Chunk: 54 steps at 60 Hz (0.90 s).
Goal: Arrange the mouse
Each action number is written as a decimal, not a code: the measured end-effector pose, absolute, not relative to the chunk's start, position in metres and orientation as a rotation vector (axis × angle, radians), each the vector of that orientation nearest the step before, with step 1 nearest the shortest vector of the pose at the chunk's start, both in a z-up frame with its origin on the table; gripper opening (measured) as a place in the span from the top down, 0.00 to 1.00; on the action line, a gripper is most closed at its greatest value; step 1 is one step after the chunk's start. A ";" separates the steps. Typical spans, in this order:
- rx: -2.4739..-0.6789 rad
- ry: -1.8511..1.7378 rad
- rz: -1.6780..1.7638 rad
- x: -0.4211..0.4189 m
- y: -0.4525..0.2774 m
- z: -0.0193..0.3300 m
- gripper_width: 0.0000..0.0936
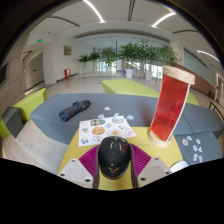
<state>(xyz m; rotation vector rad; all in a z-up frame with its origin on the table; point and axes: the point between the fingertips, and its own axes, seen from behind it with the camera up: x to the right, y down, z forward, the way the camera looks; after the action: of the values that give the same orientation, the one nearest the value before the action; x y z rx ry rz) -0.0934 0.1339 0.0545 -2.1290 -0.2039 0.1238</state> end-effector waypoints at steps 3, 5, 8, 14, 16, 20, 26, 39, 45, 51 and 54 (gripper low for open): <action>-2.071 -0.214 0.084 -0.073 0.129 0.092 0.53; -2.040 -0.204 0.066 -0.055 0.124 0.114 0.53; -2.001 -0.177 0.044 -0.024 0.117 0.139 0.53; -2.006 -0.071 -0.044 0.053 0.092 0.145 0.53; -2.039 -0.045 -0.059 0.072 0.081 0.130 0.53; -2.123 -0.002 -0.061 0.101 0.060 0.090 0.53; -2.208 0.044 -0.037 0.122 0.037 0.042 0.53; -2.292 0.014 0.038 0.118 0.024 -0.015 0.50; -2.303 0.033 0.039 0.120 0.023 -0.011 0.39; -2.314 0.020 0.043 0.116 0.012 -0.003 0.03; -2.321 0.038 0.042 0.118 0.001 0.005 0.12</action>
<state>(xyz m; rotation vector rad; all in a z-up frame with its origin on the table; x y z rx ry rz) 0.1178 0.0005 0.0046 -2.3210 0.0382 0.0423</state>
